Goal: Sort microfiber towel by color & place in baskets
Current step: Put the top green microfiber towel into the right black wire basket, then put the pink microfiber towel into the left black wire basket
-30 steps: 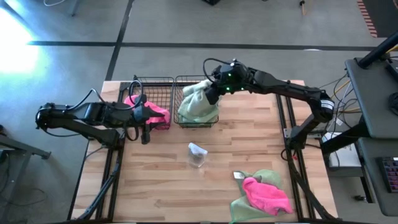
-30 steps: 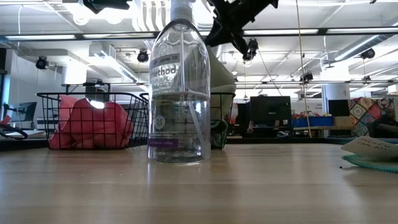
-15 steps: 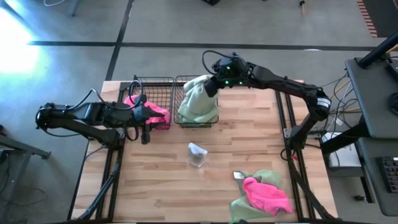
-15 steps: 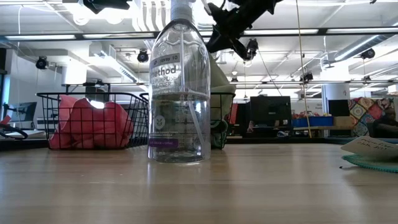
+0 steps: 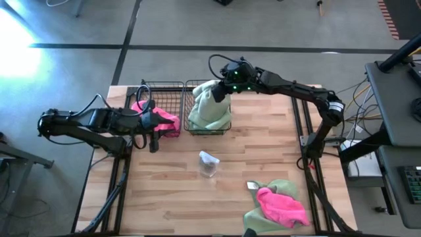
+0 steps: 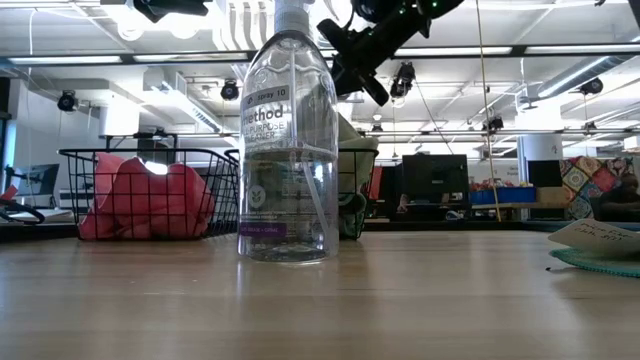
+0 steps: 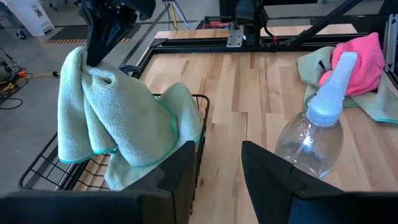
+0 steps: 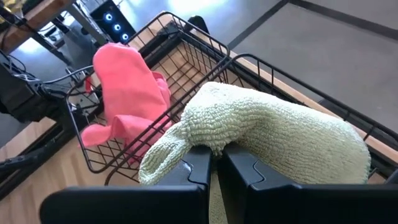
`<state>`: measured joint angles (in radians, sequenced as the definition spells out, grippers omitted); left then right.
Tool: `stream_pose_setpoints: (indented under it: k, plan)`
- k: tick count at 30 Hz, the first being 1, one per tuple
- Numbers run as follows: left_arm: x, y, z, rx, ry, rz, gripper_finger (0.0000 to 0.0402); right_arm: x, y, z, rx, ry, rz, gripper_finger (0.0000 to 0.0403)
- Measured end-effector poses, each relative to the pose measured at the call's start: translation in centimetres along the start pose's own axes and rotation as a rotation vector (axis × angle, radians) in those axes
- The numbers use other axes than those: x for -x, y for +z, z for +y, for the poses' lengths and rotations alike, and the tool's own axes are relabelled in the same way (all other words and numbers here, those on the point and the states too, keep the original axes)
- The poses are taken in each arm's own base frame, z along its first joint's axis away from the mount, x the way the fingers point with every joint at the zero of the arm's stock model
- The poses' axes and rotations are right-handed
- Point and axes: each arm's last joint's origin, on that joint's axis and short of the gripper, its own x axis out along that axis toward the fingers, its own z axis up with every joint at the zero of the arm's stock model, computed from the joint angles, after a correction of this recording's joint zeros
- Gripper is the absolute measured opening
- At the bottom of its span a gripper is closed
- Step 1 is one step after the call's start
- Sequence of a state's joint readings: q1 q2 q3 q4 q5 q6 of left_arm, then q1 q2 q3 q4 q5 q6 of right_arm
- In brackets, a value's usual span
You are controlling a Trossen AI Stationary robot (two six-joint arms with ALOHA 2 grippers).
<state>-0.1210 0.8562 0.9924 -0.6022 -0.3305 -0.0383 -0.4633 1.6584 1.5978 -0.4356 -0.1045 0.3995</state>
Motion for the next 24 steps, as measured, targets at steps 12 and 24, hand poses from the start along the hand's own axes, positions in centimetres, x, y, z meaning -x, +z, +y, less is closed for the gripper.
stream_pose_setpoints:
  k: [12,24]
  plan:
    - [0.0,0.0,0.0,-0.001,0.000,0.003,0.0116,-1.0,-0.8,-0.4,0.062,-0.018,0.069,0.0088]
    - [0.0,-0.1,0.0,0.002,0.000,0.005,0.0116,2.0,-2.7,0.1,-0.110,0.052,0.341,0.0138]
